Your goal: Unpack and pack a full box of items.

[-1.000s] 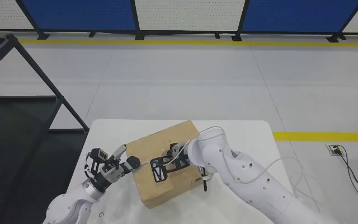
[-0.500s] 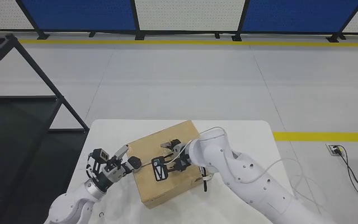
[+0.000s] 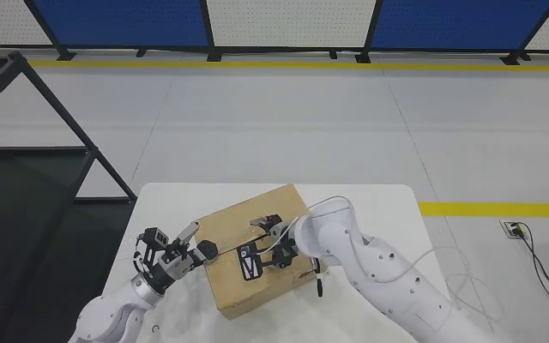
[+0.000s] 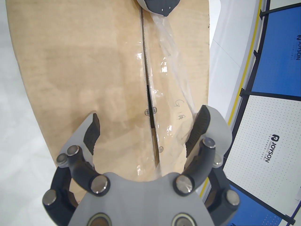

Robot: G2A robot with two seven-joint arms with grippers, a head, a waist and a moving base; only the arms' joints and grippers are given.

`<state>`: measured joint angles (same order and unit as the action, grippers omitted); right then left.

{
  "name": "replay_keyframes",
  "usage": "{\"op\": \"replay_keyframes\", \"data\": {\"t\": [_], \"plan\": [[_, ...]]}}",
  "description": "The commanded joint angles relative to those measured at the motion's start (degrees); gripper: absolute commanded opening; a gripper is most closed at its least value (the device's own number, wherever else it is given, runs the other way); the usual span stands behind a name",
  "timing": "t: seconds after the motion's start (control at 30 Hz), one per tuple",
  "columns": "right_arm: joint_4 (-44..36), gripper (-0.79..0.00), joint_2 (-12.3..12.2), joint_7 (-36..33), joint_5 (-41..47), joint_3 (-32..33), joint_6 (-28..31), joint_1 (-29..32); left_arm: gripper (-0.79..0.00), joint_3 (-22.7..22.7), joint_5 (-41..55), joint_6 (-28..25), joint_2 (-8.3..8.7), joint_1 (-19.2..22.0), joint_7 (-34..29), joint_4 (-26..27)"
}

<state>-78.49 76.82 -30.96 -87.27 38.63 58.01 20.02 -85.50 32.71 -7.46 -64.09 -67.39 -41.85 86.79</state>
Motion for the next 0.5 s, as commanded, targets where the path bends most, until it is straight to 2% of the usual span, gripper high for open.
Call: {"op": "replay_keyframes", "data": {"t": [0.0, 0.47], "plan": [[-0.24, 0.0, -0.34, -0.34, 0.97, -0.23, -0.01, -0.18, 0.0, -0.02, 0.03, -0.03, 0.0, -0.1, 0.07, 0.09], [-2.03, 0.0, -3.1, -7.33, 10.22, -0.88, -0.01, -1.0, 0.0, -0.1, -0.02, -0.13, 0.05, -0.35, -0.18, 0.43]]}}
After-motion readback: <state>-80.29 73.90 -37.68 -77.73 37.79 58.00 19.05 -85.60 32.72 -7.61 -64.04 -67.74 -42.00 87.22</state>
